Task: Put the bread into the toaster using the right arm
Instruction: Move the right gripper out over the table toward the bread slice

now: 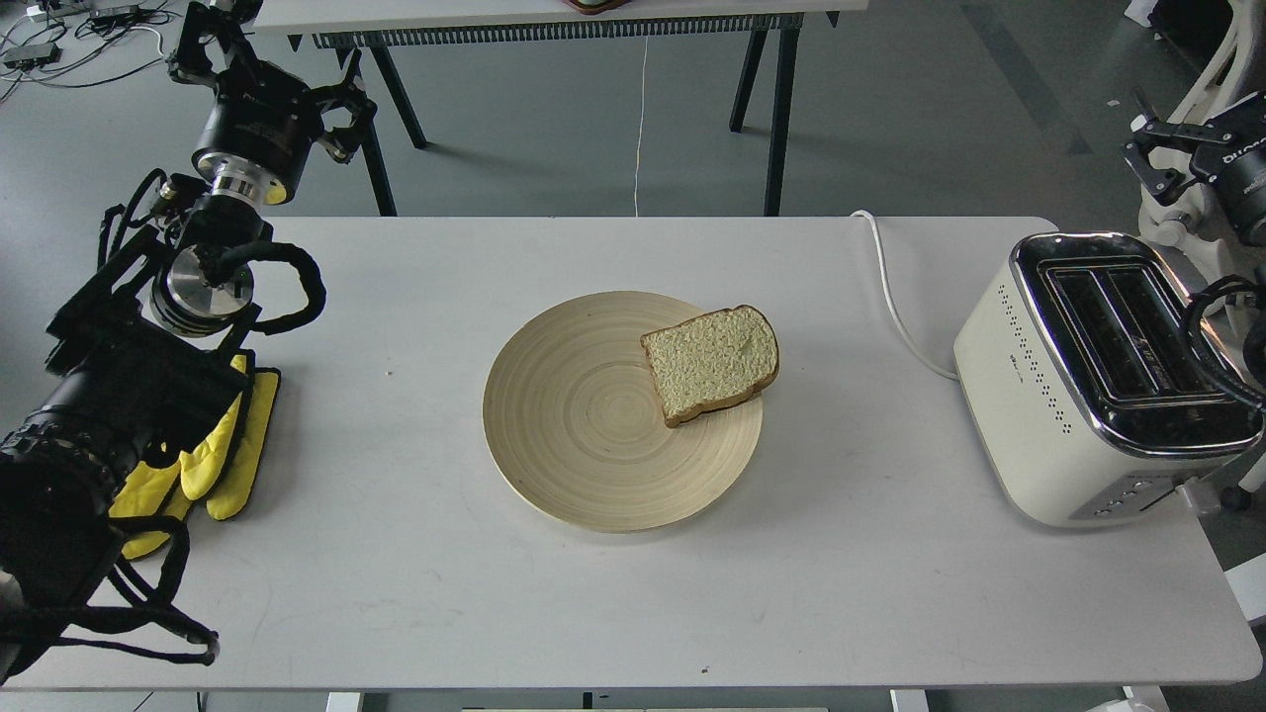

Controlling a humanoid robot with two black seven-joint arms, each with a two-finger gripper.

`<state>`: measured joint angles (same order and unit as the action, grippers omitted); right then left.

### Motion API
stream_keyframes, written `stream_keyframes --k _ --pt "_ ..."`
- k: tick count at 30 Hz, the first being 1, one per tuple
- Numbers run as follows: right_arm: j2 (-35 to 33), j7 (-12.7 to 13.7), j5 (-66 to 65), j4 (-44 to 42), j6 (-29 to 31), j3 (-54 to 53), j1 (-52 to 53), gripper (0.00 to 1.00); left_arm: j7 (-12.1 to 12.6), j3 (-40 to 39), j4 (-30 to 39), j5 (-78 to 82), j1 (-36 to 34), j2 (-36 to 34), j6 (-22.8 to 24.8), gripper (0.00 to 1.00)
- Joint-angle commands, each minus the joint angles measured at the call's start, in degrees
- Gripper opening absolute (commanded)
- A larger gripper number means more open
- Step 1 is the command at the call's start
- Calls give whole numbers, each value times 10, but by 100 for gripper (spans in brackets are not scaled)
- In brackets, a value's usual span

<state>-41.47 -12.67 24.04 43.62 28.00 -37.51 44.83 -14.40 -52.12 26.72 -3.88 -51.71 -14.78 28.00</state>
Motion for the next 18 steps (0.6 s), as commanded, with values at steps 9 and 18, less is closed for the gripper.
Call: stream_keyframes --k 9,18 --pt "-4 0 -137 4 0 2 39 99 -21 6 -1 -1 1 0 0 100" --pt "4 9 -425 9 0 7 132 99 -20 7 -1 0 1 1 0 100"
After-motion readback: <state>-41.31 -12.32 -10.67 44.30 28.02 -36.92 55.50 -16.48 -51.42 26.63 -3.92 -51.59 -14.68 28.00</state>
